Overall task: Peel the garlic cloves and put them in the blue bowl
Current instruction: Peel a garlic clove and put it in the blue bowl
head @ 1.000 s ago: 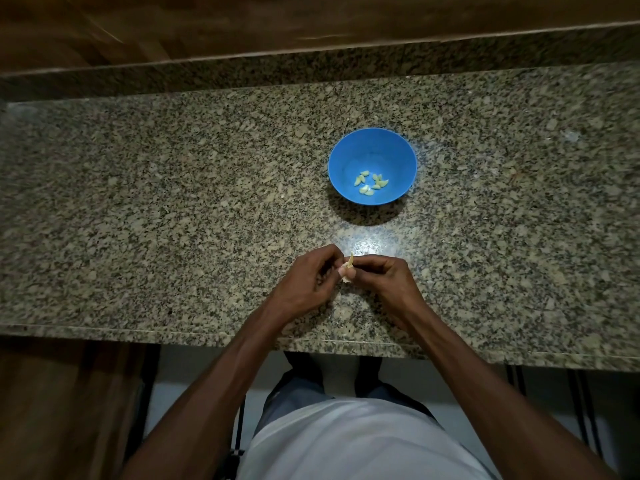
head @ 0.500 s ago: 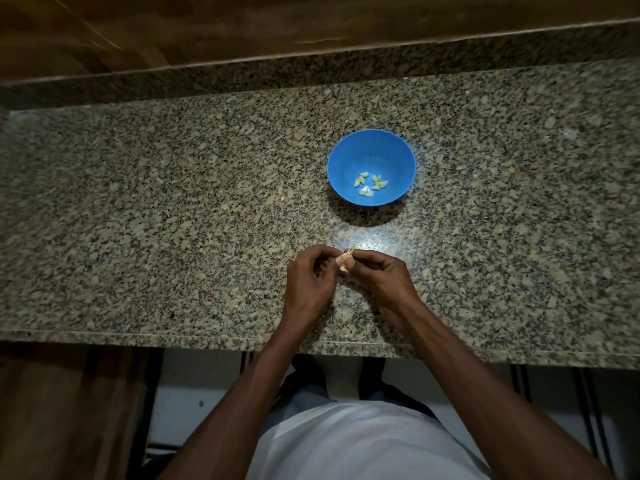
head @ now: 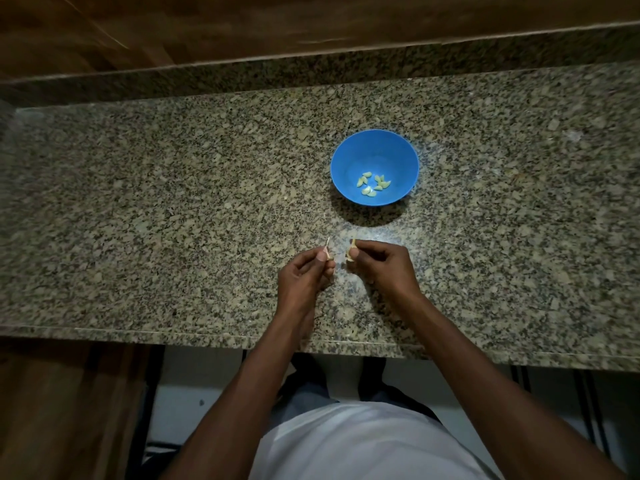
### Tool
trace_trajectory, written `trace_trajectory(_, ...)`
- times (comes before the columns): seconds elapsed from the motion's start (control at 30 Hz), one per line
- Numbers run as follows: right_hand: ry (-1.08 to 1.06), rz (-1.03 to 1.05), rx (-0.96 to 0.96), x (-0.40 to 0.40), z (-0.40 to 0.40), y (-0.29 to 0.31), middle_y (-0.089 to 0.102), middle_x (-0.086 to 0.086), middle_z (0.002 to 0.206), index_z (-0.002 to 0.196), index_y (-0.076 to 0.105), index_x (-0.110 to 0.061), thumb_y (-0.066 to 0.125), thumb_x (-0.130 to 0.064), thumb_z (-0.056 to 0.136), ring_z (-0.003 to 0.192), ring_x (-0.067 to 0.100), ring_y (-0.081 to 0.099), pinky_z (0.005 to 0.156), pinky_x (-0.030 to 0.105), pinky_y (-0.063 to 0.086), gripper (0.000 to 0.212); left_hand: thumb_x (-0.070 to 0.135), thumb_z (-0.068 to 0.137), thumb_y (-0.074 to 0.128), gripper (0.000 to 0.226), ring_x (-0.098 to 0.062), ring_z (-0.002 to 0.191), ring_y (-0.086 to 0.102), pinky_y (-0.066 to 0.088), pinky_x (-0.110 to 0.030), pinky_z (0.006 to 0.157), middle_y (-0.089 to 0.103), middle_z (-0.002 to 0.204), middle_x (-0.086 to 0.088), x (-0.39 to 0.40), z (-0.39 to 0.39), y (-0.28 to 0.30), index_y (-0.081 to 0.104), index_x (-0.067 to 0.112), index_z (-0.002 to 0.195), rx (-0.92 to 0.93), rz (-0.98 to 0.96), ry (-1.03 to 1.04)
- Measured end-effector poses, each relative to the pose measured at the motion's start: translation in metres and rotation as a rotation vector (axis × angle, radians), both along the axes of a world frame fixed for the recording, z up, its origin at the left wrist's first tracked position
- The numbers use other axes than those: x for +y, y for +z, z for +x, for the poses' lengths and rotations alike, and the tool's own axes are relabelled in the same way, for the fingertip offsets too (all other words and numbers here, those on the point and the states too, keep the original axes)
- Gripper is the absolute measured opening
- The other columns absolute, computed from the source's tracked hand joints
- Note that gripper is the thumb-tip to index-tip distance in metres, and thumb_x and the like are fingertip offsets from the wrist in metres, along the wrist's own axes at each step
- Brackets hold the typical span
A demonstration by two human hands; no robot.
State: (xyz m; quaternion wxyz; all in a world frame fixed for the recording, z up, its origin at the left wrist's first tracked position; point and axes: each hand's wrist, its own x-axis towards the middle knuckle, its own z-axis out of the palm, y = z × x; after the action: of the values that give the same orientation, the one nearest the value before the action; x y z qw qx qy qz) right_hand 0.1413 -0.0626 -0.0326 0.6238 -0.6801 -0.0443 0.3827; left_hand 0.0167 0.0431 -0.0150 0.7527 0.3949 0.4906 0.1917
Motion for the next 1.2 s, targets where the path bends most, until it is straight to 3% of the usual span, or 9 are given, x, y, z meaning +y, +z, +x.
trace_trajectory(0.07,0.122,-0.067,-0.214,0.004,0.006,0.005,0.076,0.008,0.119,0.121,0.076,-0.001,0.078,-0.011,0.094,0.093,0.001,0.075,0.082,0.019,0.060,0.028,0.009,0.098,0.070,0.021,-0.016,0.084,0.073,0.061,-0.023,0.076,0.077,0.092,-0.010,0.003,-0.003,0.002,0.072,0.003,0.118,-0.003,0.003,-0.009)
trace_trajectory(0.13,0.275,-0.167,-0.431,0.008,0.011,0.013,0.074,0.005,0.125,0.127,0.074,-0.005,0.071,-0.013,0.099,0.102,0.001,0.071,0.085,0.007,0.049,0.029,0.008,0.096,0.072,0.023,-0.018,0.085,0.074,0.062,-0.025,0.078,0.078,0.093,-0.012,0.004,-0.005,0.005,0.072,0.001,0.117,0.001,0.011,-0.017)
trace_trajectory(0.2,0.380,-0.230,-0.565,0.011,0.016,0.016,0.073,0.008,0.130,0.130,0.073,-0.007,0.065,-0.011,0.101,0.120,0.016,0.068,0.094,0.014,0.044,0.030,0.006,0.093,0.075,0.026,-0.020,0.086,0.075,0.063,-0.027,0.080,0.078,0.096,-0.016,0.004,-0.006,0.009,0.071,-0.003,0.118,0.000,0.028,-0.024)
trace_trajectory(0.3,0.355,-0.261,-0.669,0.010,0.016,0.021,0.075,0.011,0.125,0.126,0.076,-0.006,0.062,-0.007,0.100,0.116,0.022,0.070,0.093,0.018,0.046,0.030,0.000,0.091,0.075,0.026,-0.025,0.090,0.077,0.064,-0.031,0.085,0.078,0.099,-0.018,0.002,-0.007,0.012,0.071,-0.007,0.115,-0.021,0.047,-0.040)
trace_trajectory(0.43,0.291,-0.177,-0.494,-0.001,0.015,0.026,0.079,0.000,0.111,0.119,0.080,-0.016,0.071,-0.024,0.099,0.098,0.008,0.074,0.089,0.030,0.060,0.023,-0.001,0.091,0.075,0.023,-0.028,0.102,0.077,0.062,-0.033,0.089,0.079,0.108,-0.015,0.000,-0.008,0.014,0.074,-0.004,0.114,-0.009,0.161,-0.146)
trace_trajectory(0.57,0.326,-0.064,-0.187,-0.007,0.011,0.027,0.081,0.002,0.096,0.115,0.080,-0.013,0.081,-0.023,0.093,0.085,0.019,0.079,0.083,0.040,0.065,0.024,0.008,0.090,0.080,0.027,-0.025,0.104,0.076,0.062,-0.033,0.087,0.079,0.106,-0.011,-0.001,-0.003,0.016,0.072,0.003,0.115,0.030,0.287,-0.270)
trace_trajectory(0.77,0.433,-0.153,-0.363,-0.013,0.014,0.030,0.080,-0.001,0.077,0.091,0.084,-0.017,0.082,-0.016,0.088,0.073,0.014,0.078,0.074,0.036,0.063,0.003,0.016,0.092,0.080,0.040,-0.031,0.099,0.072,0.063,-0.034,0.084,0.071,0.105,-0.022,-0.005,-0.002,0.006,0.047,0.013,0.114,0.087,0.456,-0.410)
trace_trajectory(1.03,0.425,-0.249,-0.348,-0.019,0.010,0.026,0.079,0.003,0.077,0.093,0.080,-0.012,0.077,-0.015,0.095,0.068,0.013,0.075,0.059,0.021,0.056,0.005,0.025,0.092,0.082,0.038,-0.025,0.101,0.074,0.062,-0.039,0.088,0.074,0.104,-0.012,-0.005,-0.004,0.002,0.055,0.018,0.118,0.062,0.474,-0.508)
trace_trajectory(1.2,0.433,-0.243,-0.318,-0.018,0.004,0.022,0.078,0.004,0.077,0.095,0.078,-0.013,0.071,-0.022,0.099,0.071,0.019,0.076,0.067,0.035,0.060,0.012,0.013,0.092,0.080,0.035,-0.027,0.100,0.071,0.061,-0.042,0.088,0.072,0.105,-0.016,-0.004,-0.008,-0.004,0.058,0.015,0.118,0.082,0.479,-0.514)
